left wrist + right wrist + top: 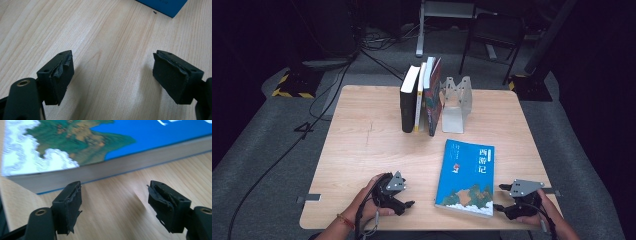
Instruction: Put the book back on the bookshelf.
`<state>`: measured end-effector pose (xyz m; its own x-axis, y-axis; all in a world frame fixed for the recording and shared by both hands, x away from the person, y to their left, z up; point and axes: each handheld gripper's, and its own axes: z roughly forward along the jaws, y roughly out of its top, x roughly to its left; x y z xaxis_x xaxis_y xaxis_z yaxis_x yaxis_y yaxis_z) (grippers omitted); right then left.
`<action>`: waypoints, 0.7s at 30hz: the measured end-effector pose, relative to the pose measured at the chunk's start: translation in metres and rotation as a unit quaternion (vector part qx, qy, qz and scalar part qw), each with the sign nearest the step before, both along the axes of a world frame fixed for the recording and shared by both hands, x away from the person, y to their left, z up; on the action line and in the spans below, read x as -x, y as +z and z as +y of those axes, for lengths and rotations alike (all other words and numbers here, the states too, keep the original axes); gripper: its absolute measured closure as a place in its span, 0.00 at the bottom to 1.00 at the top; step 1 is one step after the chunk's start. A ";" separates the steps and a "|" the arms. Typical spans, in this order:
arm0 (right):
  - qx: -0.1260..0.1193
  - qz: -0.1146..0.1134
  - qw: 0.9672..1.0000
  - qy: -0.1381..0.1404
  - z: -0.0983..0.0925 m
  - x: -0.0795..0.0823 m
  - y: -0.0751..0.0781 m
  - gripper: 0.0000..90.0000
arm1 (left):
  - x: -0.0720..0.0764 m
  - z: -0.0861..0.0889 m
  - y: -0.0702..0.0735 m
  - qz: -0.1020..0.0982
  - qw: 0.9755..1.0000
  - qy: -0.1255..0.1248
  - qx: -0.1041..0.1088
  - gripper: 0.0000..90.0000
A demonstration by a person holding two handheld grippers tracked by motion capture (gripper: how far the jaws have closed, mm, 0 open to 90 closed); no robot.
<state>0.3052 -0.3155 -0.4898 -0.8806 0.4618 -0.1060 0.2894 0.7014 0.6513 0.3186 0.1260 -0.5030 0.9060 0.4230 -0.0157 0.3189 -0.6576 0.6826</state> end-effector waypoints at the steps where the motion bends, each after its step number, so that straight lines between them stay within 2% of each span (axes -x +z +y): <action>1: -0.001 0.000 1.000 0.003 0.002 0.000 0.000 0.30 | -0.001 0.000 -0.001 -0.001 1.000 -0.002 0.003 0.19; 2: 0.004 -0.005 1.000 0.003 0.003 0.001 0.000 0.29 | -0.001 0.000 -0.001 -0.002 1.000 -0.003 0.004 0.18; 11: -0.016 -0.008 1.000 0.002 -0.002 0.000 0.002 0.29 | -0.004 -0.003 -0.001 -0.001 1.000 0.003 0.004 0.17; 16: -0.043 -0.011 0.999 -0.009 -0.006 -0.002 0.008 0.30 | -0.004 -0.003 -0.001 -0.001 1.000 0.003 0.004 0.17; 21: -0.018 -0.009 1.000 0.002 -0.002 0.000 0.005 0.33 | -0.004 -0.004 -0.002 -0.001 1.000 0.000 0.006 0.17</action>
<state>0.3053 -0.3174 -0.4845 -0.8806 0.4621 -0.1051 0.2751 0.6791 0.6805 0.3230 0.1225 -0.5046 0.9060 0.4229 -0.0190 0.3175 -0.6493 0.6911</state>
